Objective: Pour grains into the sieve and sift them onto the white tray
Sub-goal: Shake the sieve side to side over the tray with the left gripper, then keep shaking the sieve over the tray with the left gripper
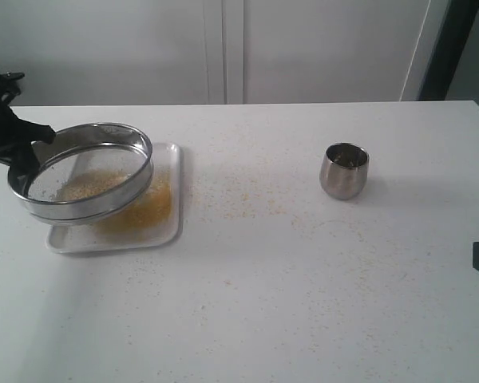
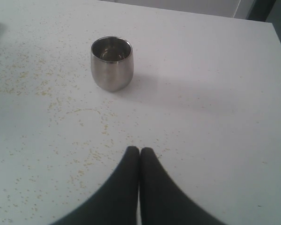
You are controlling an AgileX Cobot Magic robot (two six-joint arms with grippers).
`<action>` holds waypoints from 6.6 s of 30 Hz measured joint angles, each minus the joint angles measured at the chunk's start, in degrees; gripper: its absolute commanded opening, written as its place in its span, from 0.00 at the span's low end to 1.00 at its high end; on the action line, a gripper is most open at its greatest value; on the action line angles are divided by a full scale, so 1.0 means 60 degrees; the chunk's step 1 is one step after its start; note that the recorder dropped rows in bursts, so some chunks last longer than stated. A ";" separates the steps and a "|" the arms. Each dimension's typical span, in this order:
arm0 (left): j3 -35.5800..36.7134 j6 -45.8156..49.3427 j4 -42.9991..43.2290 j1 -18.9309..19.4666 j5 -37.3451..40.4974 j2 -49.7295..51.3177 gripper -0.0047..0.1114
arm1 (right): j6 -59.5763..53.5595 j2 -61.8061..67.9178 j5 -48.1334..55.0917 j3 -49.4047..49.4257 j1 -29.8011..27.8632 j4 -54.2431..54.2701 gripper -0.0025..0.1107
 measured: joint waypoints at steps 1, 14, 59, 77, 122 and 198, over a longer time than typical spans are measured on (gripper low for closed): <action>0.0000 0.0078 0.0000 -0.0112 0.0037 0.0000 0.04 | 0.0000 0.0000 0.0000 0.0000 0.0000 0.0000 0.02; -0.0036 0.0022 0.0103 -0.0547 -0.0237 0.0000 0.04 | 0.0000 0.0000 0.0000 0.0000 0.0000 0.0000 0.02; -0.0234 -0.0403 0.0422 -0.0492 0.0665 -0.0005 0.04 | 0.0000 0.0000 0.0000 0.0000 0.0000 0.0000 0.02; -0.0256 -0.0116 0.0523 -0.0918 -0.0087 -0.0131 0.04 | 0.0000 0.0000 0.0000 0.0000 0.0000 0.0000 0.02; -0.1511 0.0176 0.0487 -0.0443 0.1957 0.0112 0.04 | 0.0000 0.0000 0.0000 0.0000 0.0000 0.0000 0.02; -0.1485 -0.0154 0.0118 -0.0386 0.1208 0.0655 0.04 | 0.0000 0.0000 0.0000 0.0000 0.0000 0.0000 0.02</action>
